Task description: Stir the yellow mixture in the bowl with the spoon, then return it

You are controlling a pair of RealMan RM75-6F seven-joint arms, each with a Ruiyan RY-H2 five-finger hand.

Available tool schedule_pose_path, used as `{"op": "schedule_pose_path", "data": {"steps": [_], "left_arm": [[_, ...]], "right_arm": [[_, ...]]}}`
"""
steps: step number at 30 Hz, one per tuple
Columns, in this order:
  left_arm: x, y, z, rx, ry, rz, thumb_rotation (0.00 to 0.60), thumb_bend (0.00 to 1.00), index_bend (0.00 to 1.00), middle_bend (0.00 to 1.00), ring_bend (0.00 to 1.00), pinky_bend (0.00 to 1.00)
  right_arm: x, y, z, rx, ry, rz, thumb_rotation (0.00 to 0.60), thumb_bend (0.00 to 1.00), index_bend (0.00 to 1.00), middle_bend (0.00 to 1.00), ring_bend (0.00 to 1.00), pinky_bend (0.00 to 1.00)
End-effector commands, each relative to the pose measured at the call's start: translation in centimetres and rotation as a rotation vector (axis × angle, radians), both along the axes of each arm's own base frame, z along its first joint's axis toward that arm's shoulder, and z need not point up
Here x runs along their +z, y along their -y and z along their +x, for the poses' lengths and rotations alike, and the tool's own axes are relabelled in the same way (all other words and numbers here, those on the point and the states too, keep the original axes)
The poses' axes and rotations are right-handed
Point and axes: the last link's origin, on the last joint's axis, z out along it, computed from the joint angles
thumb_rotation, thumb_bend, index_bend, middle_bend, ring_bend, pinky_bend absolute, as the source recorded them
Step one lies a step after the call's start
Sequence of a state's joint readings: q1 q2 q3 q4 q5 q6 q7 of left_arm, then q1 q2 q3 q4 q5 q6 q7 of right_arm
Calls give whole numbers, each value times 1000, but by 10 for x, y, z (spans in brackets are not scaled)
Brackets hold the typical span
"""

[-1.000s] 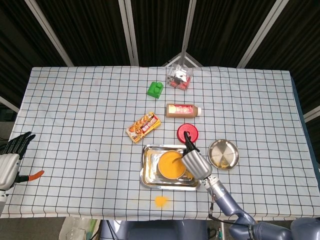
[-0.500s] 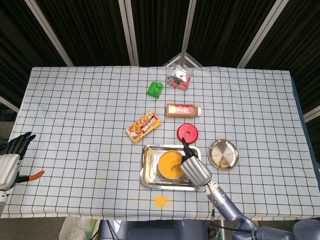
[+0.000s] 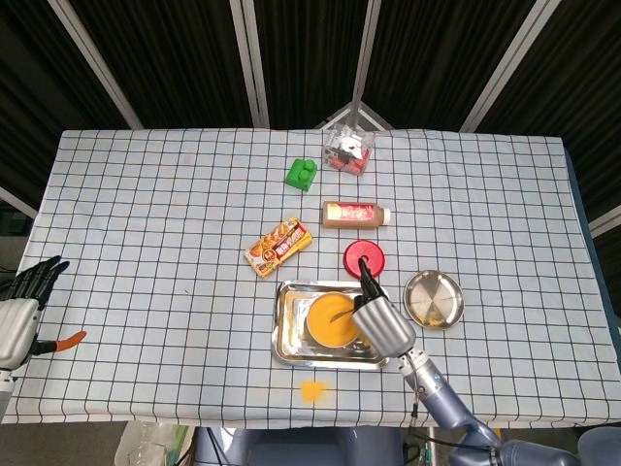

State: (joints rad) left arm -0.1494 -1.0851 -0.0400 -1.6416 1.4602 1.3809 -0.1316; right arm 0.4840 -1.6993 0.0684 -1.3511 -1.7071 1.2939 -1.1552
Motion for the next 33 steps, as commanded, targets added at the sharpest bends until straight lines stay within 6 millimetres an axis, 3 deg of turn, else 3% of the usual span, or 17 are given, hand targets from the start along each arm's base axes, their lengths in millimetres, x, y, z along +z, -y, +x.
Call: {"op": "schedule_pose_path", "data": {"steps": [1,15,19,22,25,33], "left_arm": [[0,0,0,0,-2,-1,600,0,0,0,0,0],[-1,0,0,-3,-4,-3,600,6,0,0,0,0],[0,0,0,0,-2,-1,600,6,0,0,0,0],[-1,0,0,1,-2,-4,600,7,0,0,0,0],[-1,0,0,0,-4,-4,600,7,0,0,0,0],[0,0,0,3,-3,-3,600,7,0,0,0,0]], "right_arm": [[-1,-1,-7,4,-39,5,600,808,864,661,281,0],[6,-1,-12,-4,-21,11,600,807,864,661,281,0],[13,3,-4,-56,96,-2,600,807,865,661,281,0],[9,0,-13,-39,2,4,600,808,865,661,281,0],[10,-1,-14,-62,46,14,600,807,865,661,281,0],[38,17,-4,-60,106,-64,600,808,864,661,281,0]]}}
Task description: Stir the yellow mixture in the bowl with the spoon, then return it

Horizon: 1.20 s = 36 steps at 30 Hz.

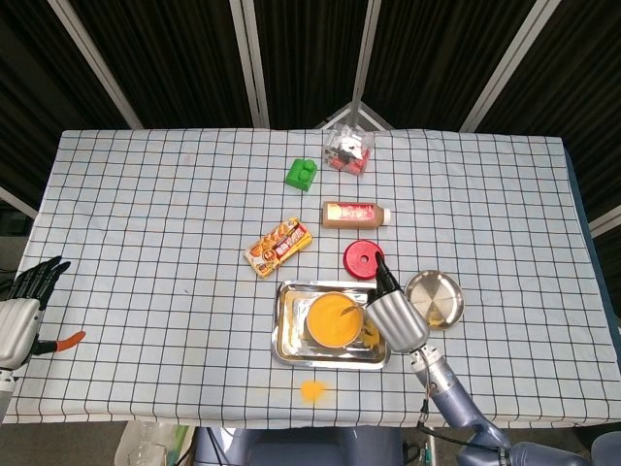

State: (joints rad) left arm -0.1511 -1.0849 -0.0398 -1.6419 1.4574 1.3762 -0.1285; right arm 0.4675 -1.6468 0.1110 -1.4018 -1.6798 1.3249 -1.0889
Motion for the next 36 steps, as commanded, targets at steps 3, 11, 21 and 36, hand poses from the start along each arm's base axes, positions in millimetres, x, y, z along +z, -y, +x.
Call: {"op": "schedule_pose_path", "data": {"steps": [3,11,21,36], "left_arm": [[0,0,0,-1,0,-1,600,7,0,0,0,0],[0,0,1,-4,-1,-1,600,7,0,0,0,0],[-2,1,1,-1,-7,-3,600,7,0,0,0,0],[-1,1,0,10,-6,-1,600,7,0,0,0,0]], "right_arm": [[28,14,-11,-44,4,-62,600,808,865,661,281,0],[48,11,-71,-198,-55,-67,600,806,865,661,281,0],[31,-6,-126,-348,-50,-29,600,808,843,661,281,0],[4,-4,-133,-450,-16,-20,600,782,642,517,245,0]]}}
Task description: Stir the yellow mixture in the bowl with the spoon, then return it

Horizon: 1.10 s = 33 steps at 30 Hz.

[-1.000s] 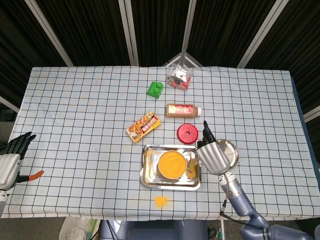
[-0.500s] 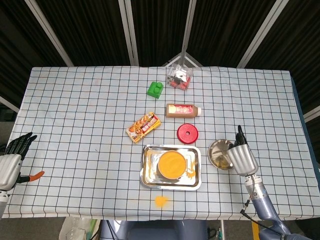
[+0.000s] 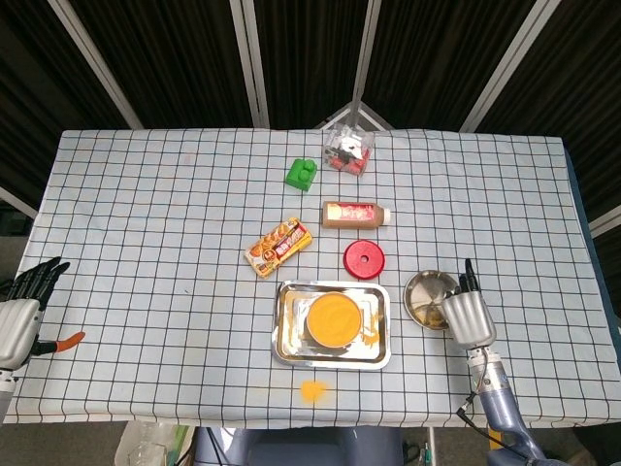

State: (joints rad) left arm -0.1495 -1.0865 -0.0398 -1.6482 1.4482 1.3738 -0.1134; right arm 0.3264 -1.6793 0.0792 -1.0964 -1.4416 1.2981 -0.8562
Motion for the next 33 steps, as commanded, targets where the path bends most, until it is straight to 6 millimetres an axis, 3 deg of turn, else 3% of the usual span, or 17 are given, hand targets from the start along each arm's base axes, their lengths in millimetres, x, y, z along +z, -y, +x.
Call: {"op": "schedule_pose_path", "data": {"steps": [1,8,19,22,28,33], "left_arm": [[0,0,0,1,0,-1,600,7,0,0,0,0],[0,0,0,2,1,-2,600,8,0,0,0,0],[0,0,0,2,2,-1,600,7,0,0,0,0],[0,0,0,1,3,-2,600,7,0,0,0,0],[1,1,0,-16,-17,-5,600,8,0,0,0,0],[2,5,0,-55,-93,-4,600,7,0,0,0,0]], "right_arm": [[-3,1,-2,-17,-6,-4,600,764,607,491,232,0],[-1,4,-4,-62,-13,-36,600,640,327,286,104,0],[10,4,-8,-103,-49,-69,600,559,92,140,1,0],[16,5,-9,-108,-54,-83,600,555,80,136,0,0],[51,2,-6,-82,67,-111,600,498,69,107,0,0],[96,-21,-5,-105,305,-85,600,425,7,15,0,0]]}}
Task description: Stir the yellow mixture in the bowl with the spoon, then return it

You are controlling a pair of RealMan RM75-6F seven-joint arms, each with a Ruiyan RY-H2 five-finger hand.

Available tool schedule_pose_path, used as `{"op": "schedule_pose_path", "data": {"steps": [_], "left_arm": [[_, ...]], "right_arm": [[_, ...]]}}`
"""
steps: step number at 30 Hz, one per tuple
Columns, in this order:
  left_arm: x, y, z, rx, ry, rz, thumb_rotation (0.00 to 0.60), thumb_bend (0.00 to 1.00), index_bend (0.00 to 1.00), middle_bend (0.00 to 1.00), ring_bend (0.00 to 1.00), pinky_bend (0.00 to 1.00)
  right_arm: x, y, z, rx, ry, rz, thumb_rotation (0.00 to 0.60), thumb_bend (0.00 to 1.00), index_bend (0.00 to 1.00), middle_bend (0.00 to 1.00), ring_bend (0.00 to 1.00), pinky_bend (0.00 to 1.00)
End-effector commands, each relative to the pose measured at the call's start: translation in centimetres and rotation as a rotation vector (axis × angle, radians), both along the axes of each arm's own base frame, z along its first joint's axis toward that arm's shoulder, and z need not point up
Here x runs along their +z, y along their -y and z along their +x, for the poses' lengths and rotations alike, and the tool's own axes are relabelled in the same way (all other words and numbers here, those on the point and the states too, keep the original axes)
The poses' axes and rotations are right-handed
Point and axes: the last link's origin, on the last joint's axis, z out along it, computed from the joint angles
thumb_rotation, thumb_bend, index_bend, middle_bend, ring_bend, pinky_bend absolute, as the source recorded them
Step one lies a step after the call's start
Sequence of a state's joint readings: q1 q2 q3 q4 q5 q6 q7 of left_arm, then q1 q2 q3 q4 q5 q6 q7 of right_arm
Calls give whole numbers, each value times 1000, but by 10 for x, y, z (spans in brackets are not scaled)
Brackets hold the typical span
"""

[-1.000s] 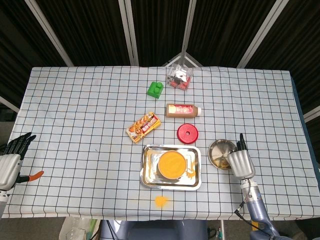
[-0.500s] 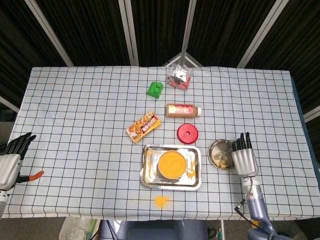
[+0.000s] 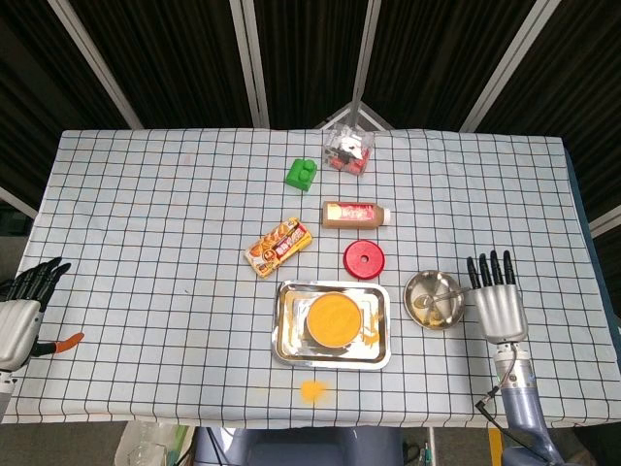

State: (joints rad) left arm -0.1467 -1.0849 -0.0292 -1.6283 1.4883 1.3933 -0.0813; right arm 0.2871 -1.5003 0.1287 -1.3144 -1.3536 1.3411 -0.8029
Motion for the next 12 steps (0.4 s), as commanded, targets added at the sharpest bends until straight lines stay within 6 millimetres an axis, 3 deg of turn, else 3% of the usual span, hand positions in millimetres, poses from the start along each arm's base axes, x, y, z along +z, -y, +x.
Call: {"op": "schedule_pose_path", "data": {"steps": [1,8,12], "left_arm": [[0,3,-1,-21,-51,0,600,7,0,0,0,0],[1,13,0,-47,-102,2,600,7,0,0,0,0],[2,21,-1,-50,-114,3,600,7,0,0,0,0]], "right_arm": [[46,-27,1,-12,228,18,600,412,0,3,0,0],[95,-84,2,10,408,75,600,396,0,0,0,0],[106,-105,-4,37,443,79,600,396,0,0,0,0]]}}
